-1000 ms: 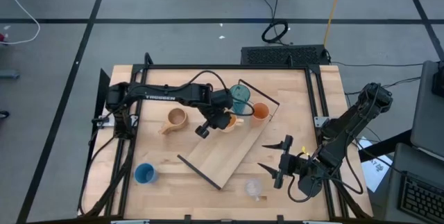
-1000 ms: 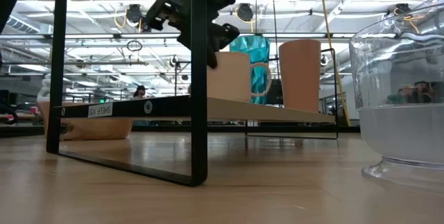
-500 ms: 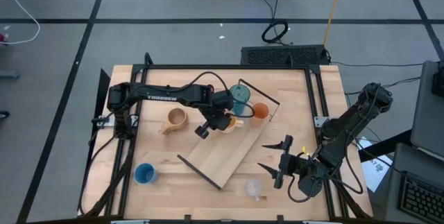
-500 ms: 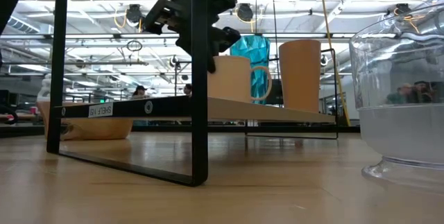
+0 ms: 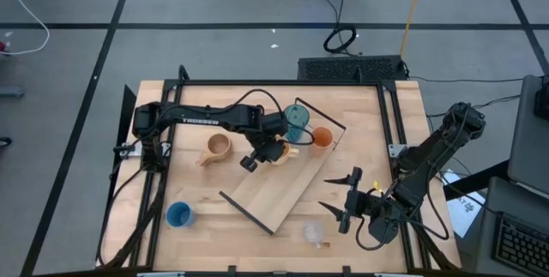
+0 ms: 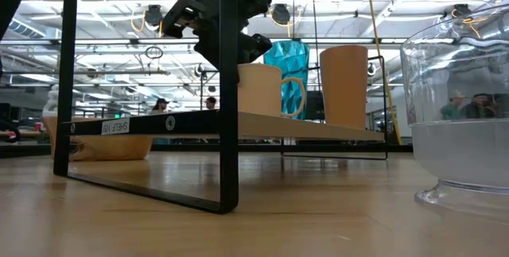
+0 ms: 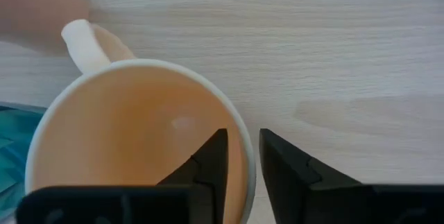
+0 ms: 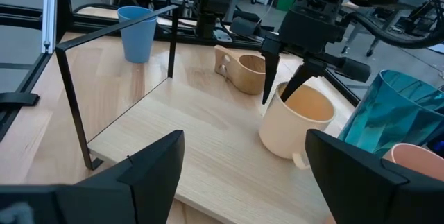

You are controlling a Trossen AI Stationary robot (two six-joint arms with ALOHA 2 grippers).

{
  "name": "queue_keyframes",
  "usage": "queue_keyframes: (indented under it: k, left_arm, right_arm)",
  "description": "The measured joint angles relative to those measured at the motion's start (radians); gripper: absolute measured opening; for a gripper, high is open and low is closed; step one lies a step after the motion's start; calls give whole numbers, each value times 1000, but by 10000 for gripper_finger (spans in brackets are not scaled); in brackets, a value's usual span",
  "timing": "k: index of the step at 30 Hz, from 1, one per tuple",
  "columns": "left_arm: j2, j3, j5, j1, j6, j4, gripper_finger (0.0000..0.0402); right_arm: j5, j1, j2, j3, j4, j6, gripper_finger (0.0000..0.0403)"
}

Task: Stack small to large cups/mugs on shelf
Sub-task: Put the light orange mug on the shelf, then put the blue cup on the shelf

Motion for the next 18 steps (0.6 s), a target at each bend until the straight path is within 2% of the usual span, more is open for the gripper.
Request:
queue_keyframes:
  k: [9, 18]
  left_arm:
    - [-5, 0, 0, -11, -27, -8, 111]
    - [-6, 0, 1, -35, -38, -16, 113]
  right_arm:
    - [-2, 0, 0, 0, 0, 0, 293]
    - [-2, 0, 0, 0, 0, 0, 293]
